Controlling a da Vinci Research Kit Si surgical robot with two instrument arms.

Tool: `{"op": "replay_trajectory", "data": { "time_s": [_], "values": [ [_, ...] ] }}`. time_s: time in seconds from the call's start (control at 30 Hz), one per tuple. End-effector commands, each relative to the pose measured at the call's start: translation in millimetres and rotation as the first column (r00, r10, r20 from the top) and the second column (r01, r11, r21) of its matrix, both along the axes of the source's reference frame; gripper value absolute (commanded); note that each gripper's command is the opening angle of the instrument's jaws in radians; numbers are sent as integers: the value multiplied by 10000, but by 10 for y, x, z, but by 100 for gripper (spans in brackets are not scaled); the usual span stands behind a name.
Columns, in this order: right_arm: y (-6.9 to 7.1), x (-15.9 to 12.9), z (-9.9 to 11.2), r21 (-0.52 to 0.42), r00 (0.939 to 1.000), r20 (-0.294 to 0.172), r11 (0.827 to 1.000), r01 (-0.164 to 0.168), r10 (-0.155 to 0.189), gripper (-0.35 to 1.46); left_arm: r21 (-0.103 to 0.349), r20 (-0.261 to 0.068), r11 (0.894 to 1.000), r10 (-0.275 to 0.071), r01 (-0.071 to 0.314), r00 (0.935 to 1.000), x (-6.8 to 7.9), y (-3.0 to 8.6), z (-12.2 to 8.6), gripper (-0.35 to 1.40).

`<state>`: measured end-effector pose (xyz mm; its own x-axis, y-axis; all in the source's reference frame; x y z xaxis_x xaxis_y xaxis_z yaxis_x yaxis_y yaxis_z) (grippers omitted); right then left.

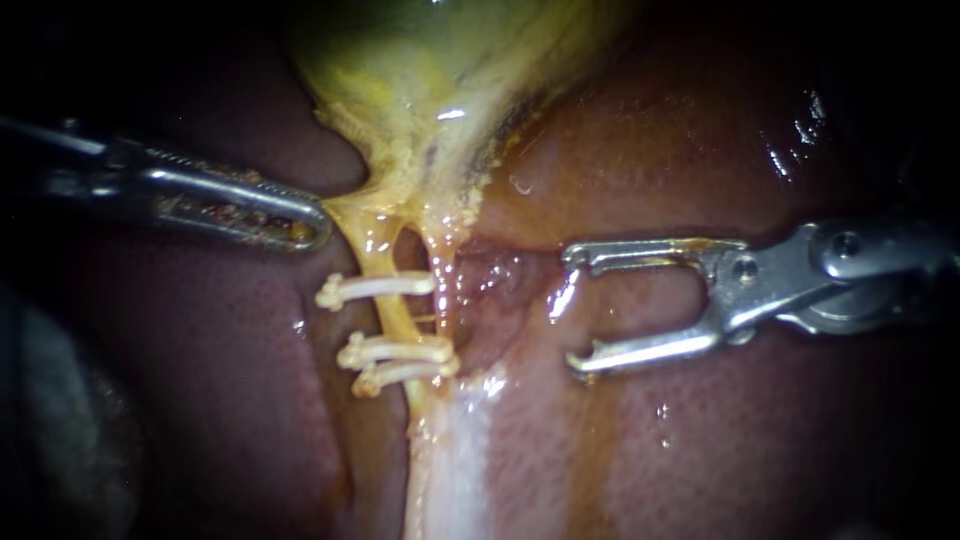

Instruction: Going back third clip left tube

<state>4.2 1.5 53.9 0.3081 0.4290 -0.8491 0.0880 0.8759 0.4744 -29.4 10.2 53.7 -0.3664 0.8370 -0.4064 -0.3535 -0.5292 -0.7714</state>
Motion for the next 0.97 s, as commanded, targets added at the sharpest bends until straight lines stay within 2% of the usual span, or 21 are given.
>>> {"op": "replay_trajectory", "data": {
  "time_s": [0.03,0.2,0.57,0.73,0.97],
  "values": [
    [0,-1,1,-19,9999,77,10000,73,-73,50,-4,-18,10000,-14,14,10000,-1,-1,1,-35],
    [0,-4,0,-90,9998,132,9999,146,-145,50,-37,-42,10000,-44,44,10000,-8,-1,8,-35],
    [-1,-6,0,-90,9998,124,9998,160,-158,50,-146,-59,9999,-34,33,10000,-30,-3,47,-35],
    [0,-7,0,-87,9998,123,9998,160,-159,50,-128,-35,9999,0,0,10000,-36,-5,50,-35],
    [0,-5,-3,-74,9998,128,9999,148,-148,50,-121,-25,9999,13,-14,10000,-34,-5,49,-35]
  ]
}}
